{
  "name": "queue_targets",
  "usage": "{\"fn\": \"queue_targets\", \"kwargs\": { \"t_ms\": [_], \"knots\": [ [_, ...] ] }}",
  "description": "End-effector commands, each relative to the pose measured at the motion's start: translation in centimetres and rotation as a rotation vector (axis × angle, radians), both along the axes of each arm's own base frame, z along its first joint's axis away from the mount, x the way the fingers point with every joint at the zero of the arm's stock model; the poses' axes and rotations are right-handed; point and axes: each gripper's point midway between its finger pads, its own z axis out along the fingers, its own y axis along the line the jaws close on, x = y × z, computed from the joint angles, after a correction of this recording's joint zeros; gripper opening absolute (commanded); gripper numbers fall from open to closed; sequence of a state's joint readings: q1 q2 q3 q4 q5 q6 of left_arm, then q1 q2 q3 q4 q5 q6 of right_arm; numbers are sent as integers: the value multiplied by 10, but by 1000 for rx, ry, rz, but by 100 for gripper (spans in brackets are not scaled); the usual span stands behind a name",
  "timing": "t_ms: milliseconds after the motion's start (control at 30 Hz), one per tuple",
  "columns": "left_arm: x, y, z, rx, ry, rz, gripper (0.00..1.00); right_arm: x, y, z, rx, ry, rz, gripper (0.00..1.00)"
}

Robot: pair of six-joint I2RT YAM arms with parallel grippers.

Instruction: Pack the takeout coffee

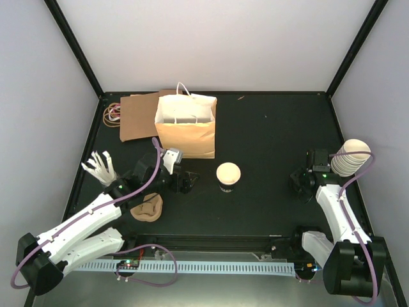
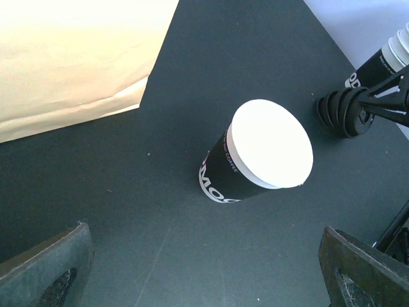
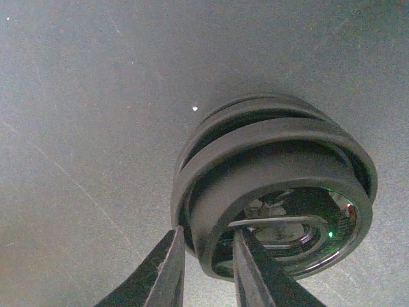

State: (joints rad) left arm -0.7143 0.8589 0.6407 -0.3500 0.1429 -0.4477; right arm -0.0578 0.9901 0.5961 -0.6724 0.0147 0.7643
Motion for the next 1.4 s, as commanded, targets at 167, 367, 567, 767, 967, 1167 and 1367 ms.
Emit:
{"fn": "queue_targets", "kwargs": {
  "t_ms": [167,367,567,767,967,1167,1367],
  "knots": [
    [3,-1,11,-18,-30,-4,99,12,1,15,5,-52,11,20],
    [2,0,10,-17,-29,-2,99,14,0,15,2,-54,14,16],
    [2,-1,12,-19,-32,-3,99,14,1,15,4,-55,18,14],
    [2,-2,11,-22,-26,-7,99,14,1,21,0,-68,23,9],
    [1,-3,13,-29,-24,-13,99,13,1,27,-4,-69,24,5],
    [-1,-3,14,-38,-23,-16,99,11,0,32,-11,-70,30,5],
    [-2,-4,18,-50,-27,-21,99,9,-1,36,-26,-63,35,5]
  ]
}}
